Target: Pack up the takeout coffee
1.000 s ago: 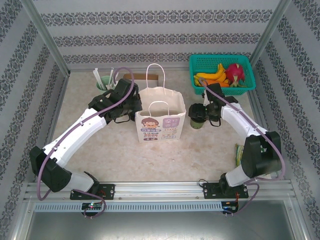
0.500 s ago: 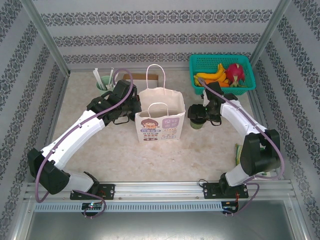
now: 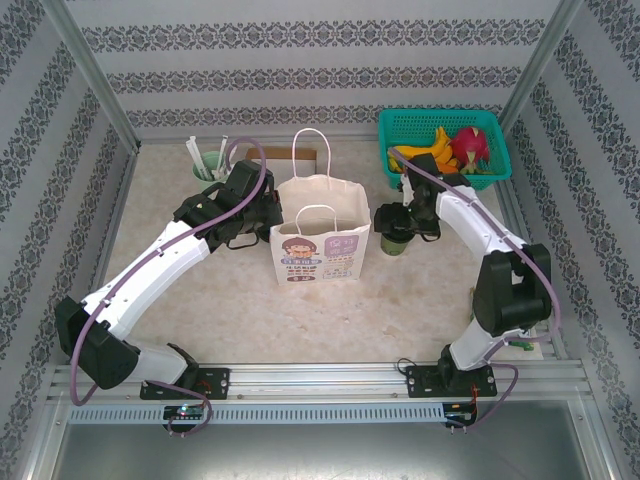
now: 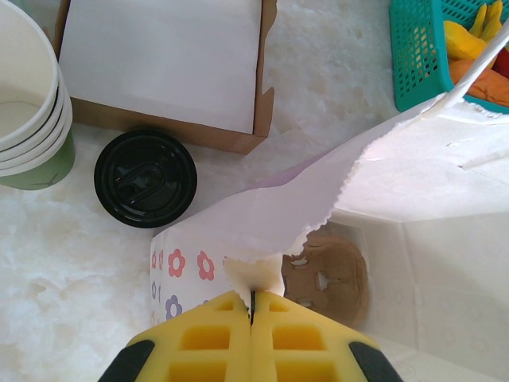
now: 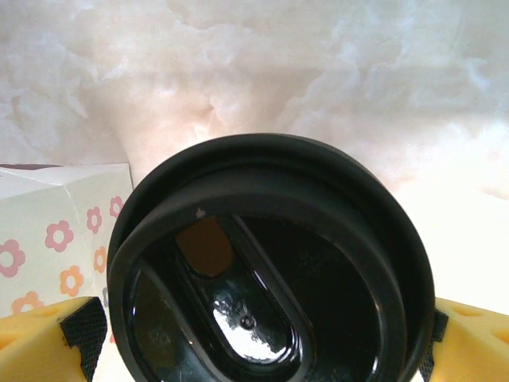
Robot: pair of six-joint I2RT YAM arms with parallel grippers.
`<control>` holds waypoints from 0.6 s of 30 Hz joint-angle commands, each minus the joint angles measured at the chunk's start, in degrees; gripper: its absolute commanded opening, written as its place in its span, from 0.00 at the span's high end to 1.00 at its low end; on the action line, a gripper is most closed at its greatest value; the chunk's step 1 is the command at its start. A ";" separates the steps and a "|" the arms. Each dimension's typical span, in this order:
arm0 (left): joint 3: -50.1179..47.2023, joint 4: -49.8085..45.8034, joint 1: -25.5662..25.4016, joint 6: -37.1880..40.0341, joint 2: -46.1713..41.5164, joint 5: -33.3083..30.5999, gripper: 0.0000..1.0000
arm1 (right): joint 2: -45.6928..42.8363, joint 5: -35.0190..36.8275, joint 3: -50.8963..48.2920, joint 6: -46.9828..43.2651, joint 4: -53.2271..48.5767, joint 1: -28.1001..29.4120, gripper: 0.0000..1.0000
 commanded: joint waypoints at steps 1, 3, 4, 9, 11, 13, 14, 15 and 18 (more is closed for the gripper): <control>-0.15 -0.72 0.23 0.92 0.06 -0.42 0.97 | 2.09 0.87 3.40 -3.04 -4.82 -0.52 0.02; 0.10 -0.97 0.23 1.09 0.25 -0.40 0.97 | 3.37 1.31 5.13 -3.73 -6.59 -0.35 0.02; 0.25 -1.03 0.23 1.17 0.40 -0.40 0.97 | 3.77 1.61 5.76 -3.94 -7.16 -0.29 0.02; 0.82 -1.37 0.23 1.53 1.13 -0.40 0.97 | 6.46 4.27 9.08 -4.06 -9.98 0.13 0.02; 0.98 -1.41 0.23 1.70 1.33 -0.40 0.97 | 7.84 4.83 10.49 -4.08 -11.16 0.23 0.02; 1.15 -1.54 0.22 1.82 1.49 -0.51 0.97 | 9.09 4.85 11.99 -4.02 -12.40 0.50 0.02; 1.17 -1.63 0.23 1.88 1.59 -0.49 0.97 | 9.79 4.68 12.65 -4.21 -12.91 0.65 0.02; 1.17 -1.72 0.23 1.88 1.64 -0.57 0.97 | 10.32 4.67 13.34 -4.25 -13.50 0.94 0.02; 1.08 -1.77 0.23 1.84 1.60 -0.75 0.97 | 12.03 5.51 15.19 -4.05 -15.23 1.37 0.02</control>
